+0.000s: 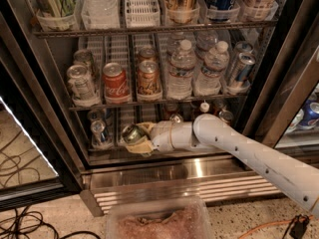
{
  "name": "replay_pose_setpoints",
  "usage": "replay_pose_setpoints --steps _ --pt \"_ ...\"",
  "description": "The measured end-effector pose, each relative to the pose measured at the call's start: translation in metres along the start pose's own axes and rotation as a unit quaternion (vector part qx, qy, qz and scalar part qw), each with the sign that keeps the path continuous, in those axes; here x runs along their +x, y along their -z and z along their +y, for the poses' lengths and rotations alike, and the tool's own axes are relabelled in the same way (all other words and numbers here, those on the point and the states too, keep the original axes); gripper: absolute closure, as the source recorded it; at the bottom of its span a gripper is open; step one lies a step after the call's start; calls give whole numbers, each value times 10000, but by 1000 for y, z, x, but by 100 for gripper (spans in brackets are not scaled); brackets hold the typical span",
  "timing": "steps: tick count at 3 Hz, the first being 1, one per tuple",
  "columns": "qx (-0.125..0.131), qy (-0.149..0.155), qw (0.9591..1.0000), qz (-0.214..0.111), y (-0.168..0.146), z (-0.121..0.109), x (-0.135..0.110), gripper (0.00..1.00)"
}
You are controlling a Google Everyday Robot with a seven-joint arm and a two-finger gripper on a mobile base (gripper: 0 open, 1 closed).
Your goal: Pick green can from bottom shelf of fridge
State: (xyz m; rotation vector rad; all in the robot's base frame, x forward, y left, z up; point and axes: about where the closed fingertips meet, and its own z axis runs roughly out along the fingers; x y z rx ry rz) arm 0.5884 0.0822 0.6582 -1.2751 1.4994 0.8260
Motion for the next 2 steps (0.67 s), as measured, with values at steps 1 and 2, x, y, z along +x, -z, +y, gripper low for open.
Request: replay_pose_setpoints --steps 1,2 --pt "222 -50 9988 -425 69 23 -16 100" --pt "222 -50 9988 -425 69 23 -16 100"
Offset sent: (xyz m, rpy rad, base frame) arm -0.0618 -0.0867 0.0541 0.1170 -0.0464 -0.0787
